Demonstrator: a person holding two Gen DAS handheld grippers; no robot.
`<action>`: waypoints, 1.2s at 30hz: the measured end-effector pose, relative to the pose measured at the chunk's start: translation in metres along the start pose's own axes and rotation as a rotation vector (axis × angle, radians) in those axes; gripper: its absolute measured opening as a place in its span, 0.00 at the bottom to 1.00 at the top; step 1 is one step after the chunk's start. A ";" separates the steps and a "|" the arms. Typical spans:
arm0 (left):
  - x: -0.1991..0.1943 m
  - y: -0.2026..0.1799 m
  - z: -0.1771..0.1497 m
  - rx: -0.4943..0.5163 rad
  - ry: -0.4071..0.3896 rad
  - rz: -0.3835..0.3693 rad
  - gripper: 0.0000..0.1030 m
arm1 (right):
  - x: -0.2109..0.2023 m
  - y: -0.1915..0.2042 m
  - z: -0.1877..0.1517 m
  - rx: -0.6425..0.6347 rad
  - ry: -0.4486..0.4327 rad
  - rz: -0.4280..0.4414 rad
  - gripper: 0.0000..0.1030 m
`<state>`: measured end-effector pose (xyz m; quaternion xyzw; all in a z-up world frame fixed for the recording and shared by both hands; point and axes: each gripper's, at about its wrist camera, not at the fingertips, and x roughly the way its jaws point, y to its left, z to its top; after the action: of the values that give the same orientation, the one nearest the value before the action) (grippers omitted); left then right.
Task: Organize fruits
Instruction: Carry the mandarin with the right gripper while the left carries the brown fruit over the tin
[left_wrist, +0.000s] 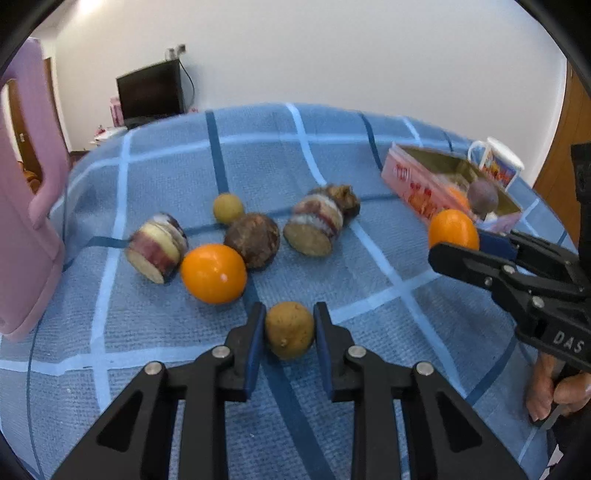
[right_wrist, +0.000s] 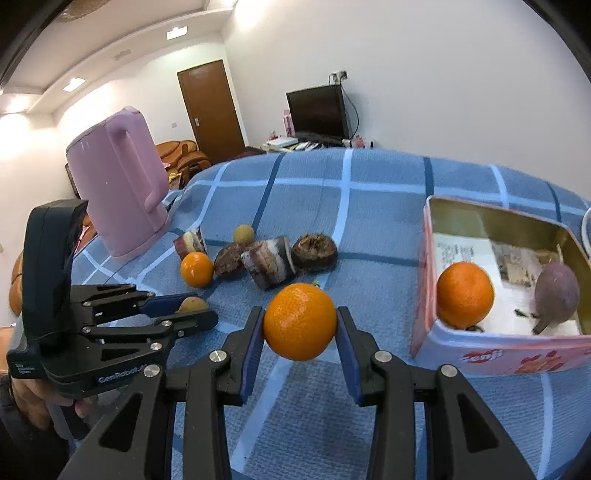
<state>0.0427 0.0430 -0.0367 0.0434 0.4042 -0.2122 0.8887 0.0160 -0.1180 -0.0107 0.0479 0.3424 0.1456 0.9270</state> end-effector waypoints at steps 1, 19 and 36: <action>-0.007 0.003 -0.001 -0.028 -0.037 -0.012 0.27 | -0.001 0.000 0.001 0.002 -0.012 0.003 0.39; -0.040 -0.015 0.007 -0.177 -0.320 0.144 0.27 | -0.033 -0.016 0.015 0.018 -0.173 0.018 0.39; -0.027 -0.062 0.018 -0.159 -0.326 0.194 0.27 | -0.055 -0.061 0.015 0.016 -0.229 -0.097 0.39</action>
<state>0.0140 -0.0087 0.0011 -0.0231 0.2645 -0.0972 0.9592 0.0006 -0.1930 0.0236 0.0547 0.2376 0.0913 0.9655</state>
